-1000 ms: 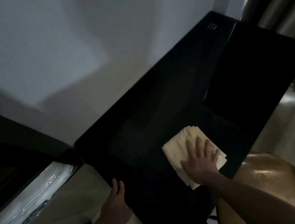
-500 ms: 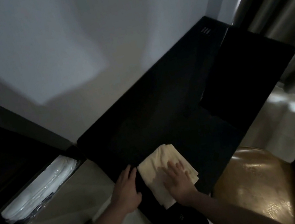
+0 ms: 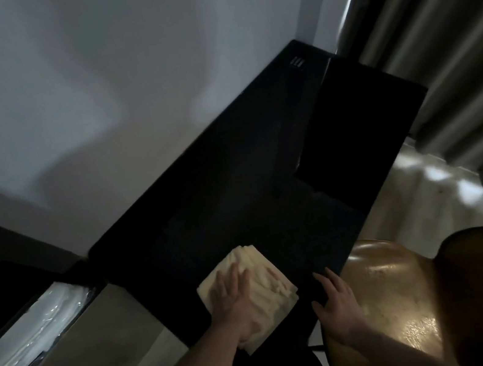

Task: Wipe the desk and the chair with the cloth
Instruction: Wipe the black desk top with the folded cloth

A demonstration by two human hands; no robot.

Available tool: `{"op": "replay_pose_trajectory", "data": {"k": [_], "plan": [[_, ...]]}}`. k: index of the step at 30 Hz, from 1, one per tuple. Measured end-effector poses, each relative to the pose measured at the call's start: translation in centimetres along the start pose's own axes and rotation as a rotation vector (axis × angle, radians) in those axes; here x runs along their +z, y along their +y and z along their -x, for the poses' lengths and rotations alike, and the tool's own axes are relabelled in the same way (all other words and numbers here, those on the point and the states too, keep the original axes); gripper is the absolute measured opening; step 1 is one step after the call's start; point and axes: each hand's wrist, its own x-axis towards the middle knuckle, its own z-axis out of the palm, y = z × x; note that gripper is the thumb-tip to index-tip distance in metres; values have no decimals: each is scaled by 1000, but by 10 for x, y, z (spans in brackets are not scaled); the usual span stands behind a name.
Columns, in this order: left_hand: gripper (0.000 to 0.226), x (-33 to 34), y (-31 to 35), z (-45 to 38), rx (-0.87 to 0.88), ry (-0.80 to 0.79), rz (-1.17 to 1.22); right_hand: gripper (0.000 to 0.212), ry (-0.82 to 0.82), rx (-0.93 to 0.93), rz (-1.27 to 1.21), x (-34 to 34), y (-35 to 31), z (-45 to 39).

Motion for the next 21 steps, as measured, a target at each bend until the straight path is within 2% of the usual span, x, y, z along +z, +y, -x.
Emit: {"op": "replay_pose_trajectory", "data": {"k": [6, 10, 12, 15, 18, 21], "plan": [[108, 7, -36, 8, -27, -16, 128, 79, -90, 24, 108, -5, -6, -5], [114, 3, -63, 15, 3, -39, 234, 81, -100, 21, 117, -2, -16, -9], [119, 4, -65, 21, 38, 0, 254, 82, -93, 26, 137, 4, -16, -10], [99, 16, -62, 28, 113, 149, 120, 86, -92, 51, 185, 11, -13, -13], [83, 33, -53, 28, 128, 159, 69, 89, -80, 62, 237, 14, -9, -12], [93, 46, -49, 16, 102, 152, 19, 90, -30, 55, 255, 14, -10, -11]]}}
